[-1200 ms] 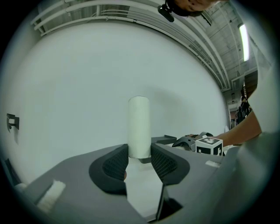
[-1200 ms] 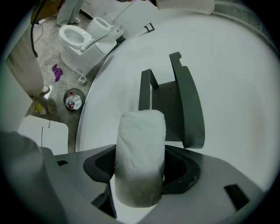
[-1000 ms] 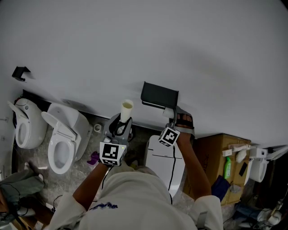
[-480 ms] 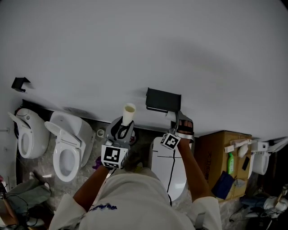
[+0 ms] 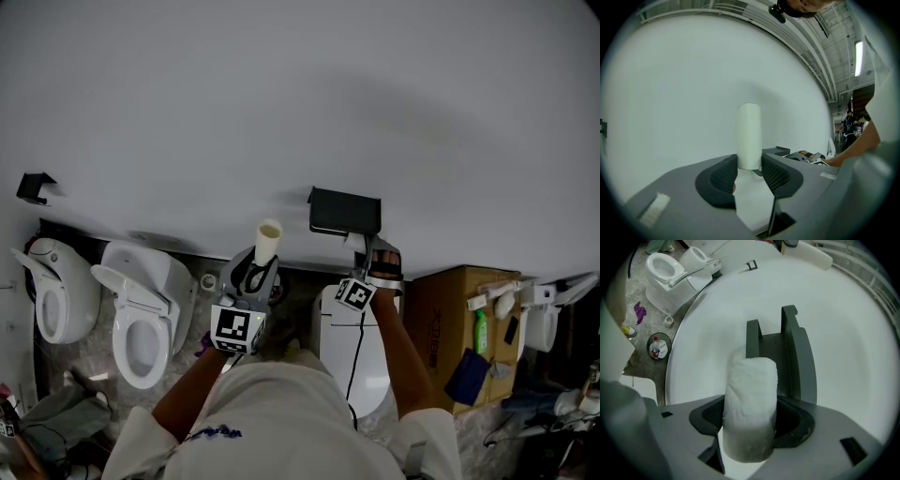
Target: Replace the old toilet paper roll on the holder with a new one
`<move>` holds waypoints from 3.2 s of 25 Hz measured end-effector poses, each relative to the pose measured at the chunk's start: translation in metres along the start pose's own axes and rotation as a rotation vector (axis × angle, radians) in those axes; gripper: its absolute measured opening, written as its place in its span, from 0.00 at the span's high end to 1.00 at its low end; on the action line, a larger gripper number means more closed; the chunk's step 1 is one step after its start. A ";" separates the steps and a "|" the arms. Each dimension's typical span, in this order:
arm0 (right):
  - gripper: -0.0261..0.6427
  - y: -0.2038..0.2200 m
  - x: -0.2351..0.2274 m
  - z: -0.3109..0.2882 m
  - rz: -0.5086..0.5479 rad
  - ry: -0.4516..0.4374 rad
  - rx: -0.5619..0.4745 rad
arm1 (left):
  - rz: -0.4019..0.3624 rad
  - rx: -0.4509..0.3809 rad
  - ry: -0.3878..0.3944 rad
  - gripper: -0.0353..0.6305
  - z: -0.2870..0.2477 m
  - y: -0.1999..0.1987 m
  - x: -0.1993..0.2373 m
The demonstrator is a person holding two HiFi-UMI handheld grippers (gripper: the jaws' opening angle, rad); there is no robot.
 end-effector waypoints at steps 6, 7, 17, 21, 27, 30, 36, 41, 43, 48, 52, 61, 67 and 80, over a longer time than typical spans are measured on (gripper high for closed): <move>0.53 -0.008 0.001 -0.003 0.013 -0.002 0.014 | 0.011 0.002 0.013 0.71 -0.002 0.000 0.009; 0.53 -0.010 0.001 -0.004 0.014 -0.003 0.016 | 0.011 0.000 0.013 0.71 -0.002 0.000 0.012; 0.53 -0.018 0.003 -0.006 0.024 -0.012 0.005 | 0.020 -0.013 0.030 0.71 -0.008 -0.001 0.014; 0.53 -0.025 0.002 -0.005 0.046 -0.005 -0.016 | 0.026 -0.008 0.035 0.71 -0.010 0.000 0.013; 0.53 -0.042 0.003 -0.006 0.074 -0.002 -0.057 | 0.024 -0.010 0.036 0.71 -0.013 0.001 0.014; 0.53 -0.050 0.004 -0.007 0.074 0.002 -0.077 | 0.021 -0.008 0.034 0.71 -0.013 0.001 0.015; 0.53 -0.067 0.004 -0.005 0.054 0.004 -0.122 | 0.026 -0.004 0.022 0.71 -0.012 0.001 0.017; 0.53 -0.079 0.004 -0.004 0.041 0.018 -0.120 | 0.023 -0.008 0.023 0.71 -0.011 0.002 0.018; 0.53 -0.081 0.004 -0.004 0.035 0.026 -0.115 | 0.022 -0.005 0.020 0.71 -0.010 0.003 0.020; 0.53 -0.083 0.000 -0.002 0.021 0.021 -0.132 | 0.023 -0.002 0.032 0.71 -0.010 0.002 0.018; 0.33 -0.089 0.005 0.008 -0.105 -0.040 -0.186 | 0.021 -0.003 0.034 0.71 -0.010 0.000 0.018; 0.36 -0.077 -0.026 0.068 -0.444 0.022 -0.180 | 0.011 0.002 0.068 0.71 -0.015 -0.003 0.014; 0.45 -0.041 -0.061 0.108 -0.822 0.071 -0.129 | 0.010 0.008 0.093 0.71 -0.020 -0.003 0.008; 0.82 0.001 -0.121 0.168 -1.151 0.237 -0.183 | -0.010 -0.008 0.066 0.71 -0.008 -0.015 0.020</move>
Point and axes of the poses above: the fingertips, and each gripper's own axes: z backward along the fingers, x to its left, y out of its underside, the point moved 2 cm from there along z, backward along the fingers, and after that the axes turned 3 degrees about -x, right-handed, at the moved point
